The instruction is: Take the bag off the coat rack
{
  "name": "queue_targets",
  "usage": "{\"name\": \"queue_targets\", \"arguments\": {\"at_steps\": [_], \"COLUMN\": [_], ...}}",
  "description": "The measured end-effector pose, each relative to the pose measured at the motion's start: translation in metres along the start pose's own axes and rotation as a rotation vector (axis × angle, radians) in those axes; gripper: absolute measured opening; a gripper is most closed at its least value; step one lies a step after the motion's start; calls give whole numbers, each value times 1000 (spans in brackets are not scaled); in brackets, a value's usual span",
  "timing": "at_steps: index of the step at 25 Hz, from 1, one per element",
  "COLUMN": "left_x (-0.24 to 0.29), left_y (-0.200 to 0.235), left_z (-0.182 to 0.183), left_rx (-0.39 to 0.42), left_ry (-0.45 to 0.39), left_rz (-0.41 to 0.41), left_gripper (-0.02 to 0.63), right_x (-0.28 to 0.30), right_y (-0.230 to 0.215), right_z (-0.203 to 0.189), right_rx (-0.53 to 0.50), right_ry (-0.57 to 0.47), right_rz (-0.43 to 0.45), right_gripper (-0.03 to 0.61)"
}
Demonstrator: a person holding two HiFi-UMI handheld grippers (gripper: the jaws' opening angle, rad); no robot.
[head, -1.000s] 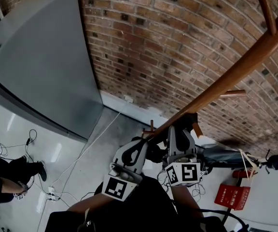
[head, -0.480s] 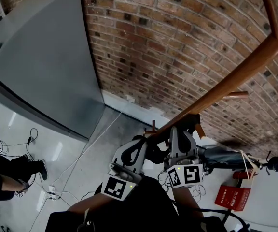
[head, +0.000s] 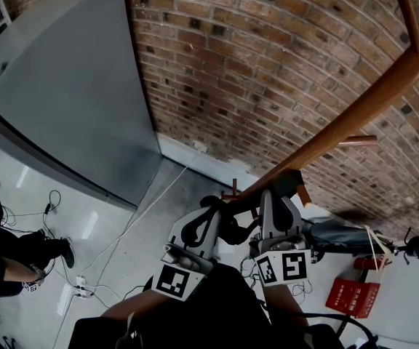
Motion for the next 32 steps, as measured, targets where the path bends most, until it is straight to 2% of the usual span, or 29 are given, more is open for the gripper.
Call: {"name": "queue_targets", "arguments": {"at_steps": [17, 22, 32], "left_x": [-7, -10, -17], "left_y": [-13, -17, -28], "left_z": [3, 4, 5], "left_rx": [17, 14, 13], "left_ry": [-4, -9, -8], "left_rz": [16, 26, 23], "left_gripper": [18, 18, 18], "right_x": [-15, -22, -41], "right_y": [2, 4, 1], "right_z": [26, 33, 47], "right_rx": [9, -27, 12], "right_ry": [-78, -98, -160], "right_rz": [7, 5, 1], "right_gripper": [20, 20, 20]}}
Point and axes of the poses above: the fingertips, and each gripper's own axes: x forward along the fingers, y to its left, z out of its top, the point moved 10 cm from there along -x, backward along the fingers, and after that the axes turned 2 degrees about -z, right-handed, at the moved point
